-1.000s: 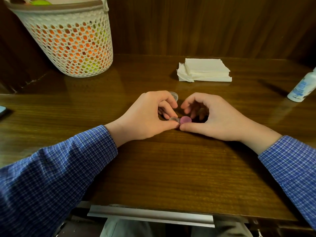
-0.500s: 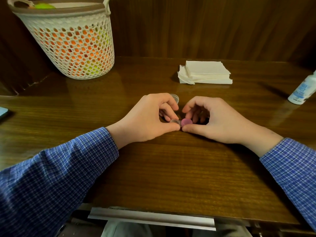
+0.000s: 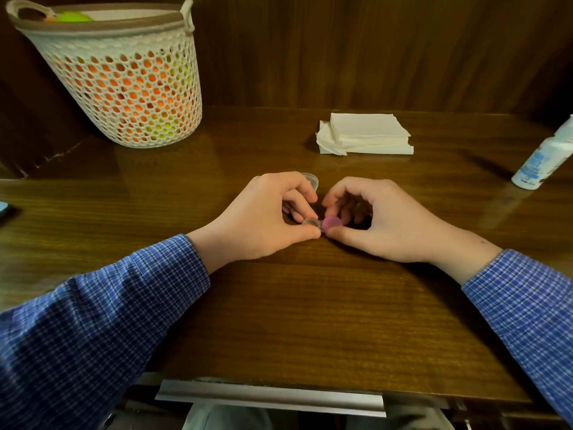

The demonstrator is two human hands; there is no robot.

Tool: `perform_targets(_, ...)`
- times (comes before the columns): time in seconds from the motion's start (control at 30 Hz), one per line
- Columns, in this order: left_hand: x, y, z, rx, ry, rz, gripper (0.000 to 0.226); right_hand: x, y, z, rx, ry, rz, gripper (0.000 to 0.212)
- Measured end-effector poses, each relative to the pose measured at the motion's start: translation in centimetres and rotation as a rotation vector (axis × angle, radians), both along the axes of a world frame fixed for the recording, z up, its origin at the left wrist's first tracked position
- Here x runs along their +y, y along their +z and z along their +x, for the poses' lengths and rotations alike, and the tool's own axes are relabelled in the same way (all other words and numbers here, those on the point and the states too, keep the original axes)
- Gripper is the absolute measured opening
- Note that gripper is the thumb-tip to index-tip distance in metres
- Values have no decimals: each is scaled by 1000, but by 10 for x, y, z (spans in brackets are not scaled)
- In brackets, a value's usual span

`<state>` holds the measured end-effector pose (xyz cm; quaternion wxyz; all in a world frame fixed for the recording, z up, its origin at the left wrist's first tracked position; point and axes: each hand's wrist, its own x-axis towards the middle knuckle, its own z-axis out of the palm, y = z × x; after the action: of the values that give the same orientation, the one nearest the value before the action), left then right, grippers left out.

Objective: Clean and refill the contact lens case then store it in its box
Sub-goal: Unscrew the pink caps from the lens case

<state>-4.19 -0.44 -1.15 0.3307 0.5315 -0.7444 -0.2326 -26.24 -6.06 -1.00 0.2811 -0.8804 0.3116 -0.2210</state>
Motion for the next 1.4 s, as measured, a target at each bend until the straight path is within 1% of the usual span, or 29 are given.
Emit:
perform_targets(0.13, -1, -1, 0, 2, 3, -3, 43, 2, 1, -1, -2, 41, -30, 29)
perform_targets(0.3, -1, -2, 1, -3, 2, -9, 43, 0, 0, 1, 10, -17, -68, 34)
perform_targets(0.47, -2, -3, 1, -2, 3, -4, 43, 0, 1, -1, 13, 21, -44, 28)
perform_targets(0.67, -2, -2, 1, -4, 7, -3, 43, 1, 5, -3, -11, 40, 3, 30)
perform_targets(0.73, -1, -3, 0, -2, 14, -2, 44, 0, 7, -4, -50, 32, 35, 33)
perform_targets(0.87, 1, -4, -2, 12, 17, -14, 45, -12, 15, -16, -216, -20, 162, 34)
perform_targets(0.93, 1, -4, -3, 7, 19, -20, 46, -20, 16, -24, -258, -82, 162, 31)
perform_targets(1.1, 0, -6, -4, 5, 26, -21, 50, -37, 7, -35, -168, -253, 73, 31)
perform_targets(1.17, 0, -6, -4, 4, 26, -20, 51, -38, 3, -34, -128, -263, 63, 31)
perform_targets(1.27, -1, -7, -4, 3, 28, -16, 52, -39, -1, -32, -43, -273, -6, 31)
perform_targets(1.4, -1, -7, -4, 2, 26, -16, 53, -41, -1, -33, -14, -308, -24, 32)
